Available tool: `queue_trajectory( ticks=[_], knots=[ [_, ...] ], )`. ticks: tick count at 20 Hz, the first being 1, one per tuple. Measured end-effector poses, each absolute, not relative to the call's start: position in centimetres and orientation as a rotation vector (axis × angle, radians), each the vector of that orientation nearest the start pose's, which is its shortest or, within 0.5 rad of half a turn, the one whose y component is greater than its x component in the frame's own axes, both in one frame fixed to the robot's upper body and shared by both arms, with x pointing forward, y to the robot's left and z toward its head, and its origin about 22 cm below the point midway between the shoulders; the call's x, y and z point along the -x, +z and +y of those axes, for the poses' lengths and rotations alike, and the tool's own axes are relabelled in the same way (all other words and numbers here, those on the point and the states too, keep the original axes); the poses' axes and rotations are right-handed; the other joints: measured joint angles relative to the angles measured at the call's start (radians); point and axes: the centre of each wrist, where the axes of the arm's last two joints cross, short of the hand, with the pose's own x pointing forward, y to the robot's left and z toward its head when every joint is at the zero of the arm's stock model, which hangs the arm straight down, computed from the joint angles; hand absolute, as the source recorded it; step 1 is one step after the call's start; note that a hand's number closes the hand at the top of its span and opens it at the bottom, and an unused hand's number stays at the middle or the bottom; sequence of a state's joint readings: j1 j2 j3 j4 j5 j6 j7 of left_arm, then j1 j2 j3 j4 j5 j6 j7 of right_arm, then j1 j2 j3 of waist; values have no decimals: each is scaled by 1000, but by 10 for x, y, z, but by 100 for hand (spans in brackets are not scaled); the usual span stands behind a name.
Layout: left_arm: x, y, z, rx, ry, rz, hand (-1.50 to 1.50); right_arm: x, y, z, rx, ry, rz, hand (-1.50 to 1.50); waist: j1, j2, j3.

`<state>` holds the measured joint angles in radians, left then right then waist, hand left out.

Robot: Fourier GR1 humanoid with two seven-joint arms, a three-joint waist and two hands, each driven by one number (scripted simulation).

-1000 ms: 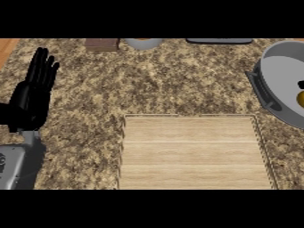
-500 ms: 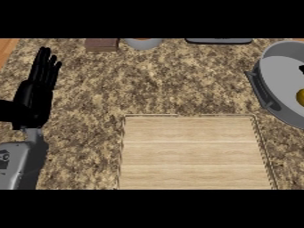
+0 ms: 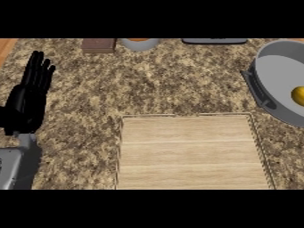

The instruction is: Pick the lemon from the tray and place it in the pot

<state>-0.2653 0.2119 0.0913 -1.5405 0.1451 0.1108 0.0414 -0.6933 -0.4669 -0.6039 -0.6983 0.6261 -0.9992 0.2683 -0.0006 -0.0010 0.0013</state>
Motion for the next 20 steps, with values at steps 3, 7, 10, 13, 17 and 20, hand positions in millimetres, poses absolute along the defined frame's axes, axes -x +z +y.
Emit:
queue_trajectory(
  ticks=[3, 7, 10, 13, 17, 20],
  knots=[
    [-301, 82, 275, -115, 55, -1761, 0, -354, 74, -422, 1525, -785, -1180, -150, -7, -2, -1],
    [-302, 81, 273, -110, 57, -1756, 0, -320, 64, -430, 1544, -844, -1221, -150, -12, -3, -1],
    [-300, 81, 277, -115, 63, -1755, 0, -288, 62, -441, 1569, -875, -1230, -150, -14, -4, -1],
    [-296, 74, 276, -122, 58, -1752, 0, -254, 56, -440, 1576, -888, -1240, -150, -16, -4, -2],
    [-297, 80, 275, -117, 58, -1754, 0, -213, 53, -444, 1585, -895, -1246, -150, -12, -2, -1],
    [-303, 81, 277, -120, 58, -1757, 0, -189, 49, -440, 1589, -903, -1239, -150, -11, -1, -2]
  ],
)
